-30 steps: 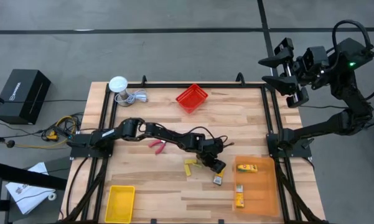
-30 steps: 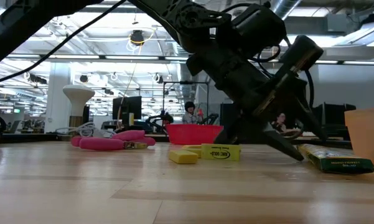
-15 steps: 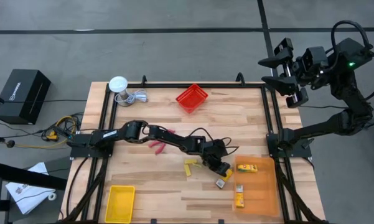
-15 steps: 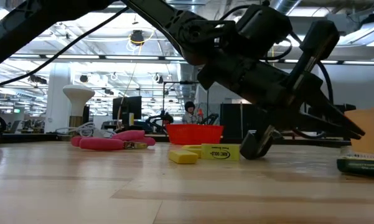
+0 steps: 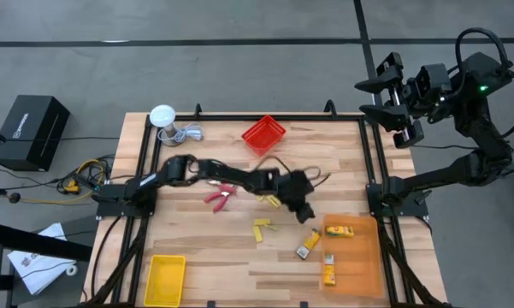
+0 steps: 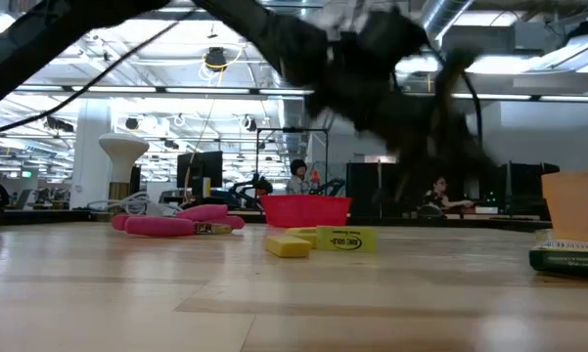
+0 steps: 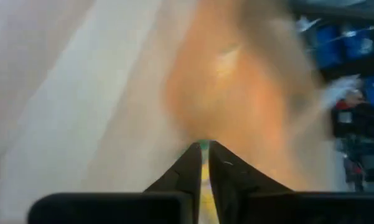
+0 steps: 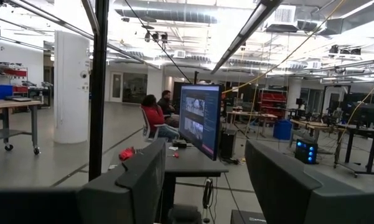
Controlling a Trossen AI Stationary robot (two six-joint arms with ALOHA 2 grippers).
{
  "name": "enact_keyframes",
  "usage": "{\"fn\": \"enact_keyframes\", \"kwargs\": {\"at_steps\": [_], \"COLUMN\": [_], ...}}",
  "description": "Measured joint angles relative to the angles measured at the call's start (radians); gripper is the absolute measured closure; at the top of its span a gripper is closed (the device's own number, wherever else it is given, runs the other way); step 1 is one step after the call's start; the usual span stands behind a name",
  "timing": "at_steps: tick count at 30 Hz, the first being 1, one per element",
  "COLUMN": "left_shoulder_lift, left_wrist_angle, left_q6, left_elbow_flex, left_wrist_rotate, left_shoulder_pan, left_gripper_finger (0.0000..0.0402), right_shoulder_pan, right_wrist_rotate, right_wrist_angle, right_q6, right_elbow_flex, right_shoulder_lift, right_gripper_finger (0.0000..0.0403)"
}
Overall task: Pick & Place School Supplies
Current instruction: Put the crayon box into the orange bin
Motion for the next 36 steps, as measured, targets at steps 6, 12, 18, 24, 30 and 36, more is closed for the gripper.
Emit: {"fn": "enact_keyframes", "kwargs": {"at_steps": [6,12,18,24,30,36], "left_shoulder_lift": [-0.175,-0.358,-0.500,-0.649,-0.795,-0.916], "left_wrist_angle": [0.003,-0.050,-0.274,-0.556,-0.836,-0.973], "left_q6": [0.215,0.360,0.465,0.593,0.687,0.723], "left_elbow_flex": [0.006,0.011,0.006,0.009,0.010,0.009], "left_wrist_rotate": [0.025,0.017,-0.059,-0.257,-0.434,-0.517], "left_shoulder_pan": [0.043,0.091,0.129,0.156,0.183,0.205], "left_gripper_finger": [0.0327,0.0321,0.0327,0.0343,0.0360,0.0362], "right_shoulder_pan": [0.000,0.000,0.002,0.025,0.063,0.146], "right_wrist_rotate": [0.000,-0.002,-0.093,-0.151,-0.132,-0.064], "right_wrist_angle": [-0.028,-0.133,-0.213,-0.387,-0.586,-0.731], "right_q6": [0.000,-0.001,0.010,0.014,0.003,-0.018], "right_elbow_flex": [0.000,0.001,-0.002,0.000,0.000,0.000], "right_shoulder_lift": [0.000,0.024,0.135,0.211,0.262,0.369], "right_gripper_finger": [0.0191,0.0191,0.0191,0.0191,0.0191,0.0191]}}
